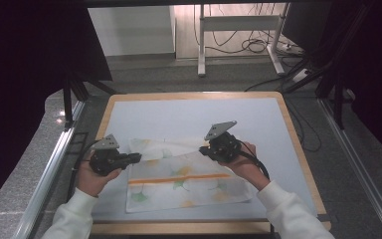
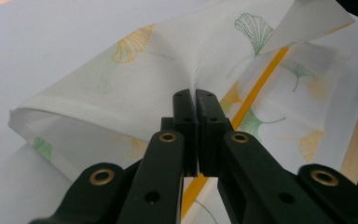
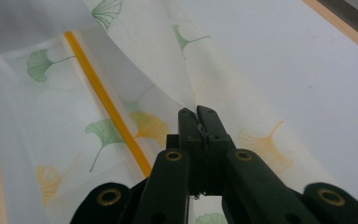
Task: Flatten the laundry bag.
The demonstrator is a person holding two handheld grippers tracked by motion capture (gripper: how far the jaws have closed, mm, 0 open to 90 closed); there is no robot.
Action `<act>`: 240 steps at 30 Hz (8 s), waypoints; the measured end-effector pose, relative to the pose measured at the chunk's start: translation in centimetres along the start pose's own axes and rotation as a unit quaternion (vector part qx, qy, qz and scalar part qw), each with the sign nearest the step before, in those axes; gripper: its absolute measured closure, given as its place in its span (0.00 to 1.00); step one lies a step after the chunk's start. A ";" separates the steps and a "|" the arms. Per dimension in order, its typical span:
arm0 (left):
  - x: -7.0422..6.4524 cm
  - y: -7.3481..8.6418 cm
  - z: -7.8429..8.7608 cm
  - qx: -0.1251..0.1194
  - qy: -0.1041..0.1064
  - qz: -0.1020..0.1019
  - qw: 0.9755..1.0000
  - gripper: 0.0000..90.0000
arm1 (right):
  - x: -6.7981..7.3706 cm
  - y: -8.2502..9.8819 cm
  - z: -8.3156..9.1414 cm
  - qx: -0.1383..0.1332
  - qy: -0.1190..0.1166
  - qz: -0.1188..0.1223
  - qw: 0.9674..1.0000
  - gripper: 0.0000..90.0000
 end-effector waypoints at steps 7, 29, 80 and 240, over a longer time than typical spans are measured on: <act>0.4 -0.8 -0.7 -0.003 -0.004 0.000 1.000 0.99 | -1.6 -0.5 -0.3 -0.002 0.011 -0.007 1.000 0.99; 2.0 -2.5 -2.4 -0.009 -0.017 -0.001 1.000 0.99 | -4.4 -1.1 -1.1 -0.005 0.020 -0.021 1.000 0.99; 8.5 -5.5 -8.4 -0.029 -0.071 0.038 0.996 0.97 | -15.3 -3.3 -8.7 -0.005 0.080 -0.064 0.995 0.99; 3.8 5.1 -6.1 0.042 -0.083 0.034 0.995 0.33 | -1.2 10.6 2.8 0.027 0.069 -0.107 0.991 0.43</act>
Point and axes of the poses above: each handheld gripper's, and its own axes: z roughly backward along the jaws, y roughly out of its underside, x roughly to its left, the point moved 6 cm from there along -z, roughly forward along the jaws, and after that the axes turned 12 degrees about -x, right-handed, at the moved point
